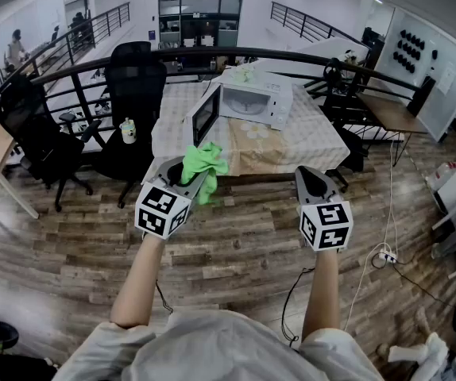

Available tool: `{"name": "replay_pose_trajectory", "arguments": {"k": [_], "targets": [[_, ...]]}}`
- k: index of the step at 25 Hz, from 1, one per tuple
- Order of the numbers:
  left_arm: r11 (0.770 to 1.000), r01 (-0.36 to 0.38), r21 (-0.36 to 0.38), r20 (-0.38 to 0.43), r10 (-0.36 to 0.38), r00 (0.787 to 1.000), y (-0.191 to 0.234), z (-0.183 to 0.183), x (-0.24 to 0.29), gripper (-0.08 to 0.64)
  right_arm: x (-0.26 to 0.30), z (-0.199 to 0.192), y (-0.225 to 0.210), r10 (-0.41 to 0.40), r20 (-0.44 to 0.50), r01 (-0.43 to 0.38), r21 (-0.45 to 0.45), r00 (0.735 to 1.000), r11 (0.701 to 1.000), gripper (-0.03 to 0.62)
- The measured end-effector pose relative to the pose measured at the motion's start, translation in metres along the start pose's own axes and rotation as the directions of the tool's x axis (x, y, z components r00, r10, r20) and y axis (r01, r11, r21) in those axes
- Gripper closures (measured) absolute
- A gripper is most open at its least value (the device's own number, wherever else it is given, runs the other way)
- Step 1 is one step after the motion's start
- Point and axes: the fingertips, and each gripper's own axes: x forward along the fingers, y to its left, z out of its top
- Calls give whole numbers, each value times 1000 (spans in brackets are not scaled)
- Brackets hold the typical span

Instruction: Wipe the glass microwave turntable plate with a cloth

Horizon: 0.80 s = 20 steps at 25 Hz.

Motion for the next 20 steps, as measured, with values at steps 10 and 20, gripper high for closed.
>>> {"name": "replay_pose_trajectory", "arguments": {"k": [10, 20], "targets": [[1000, 9, 19, -22, -8, 1000, -41, -2, 34, 428, -3, -24, -40, 40, 9, -40, 23, 999, 999, 578], [1000, 28, -2, -50, -28, 998, -34, -23, 103, 428, 45, -50, -80, 145, 10, -145, 143, 989, 979, 578]]}}
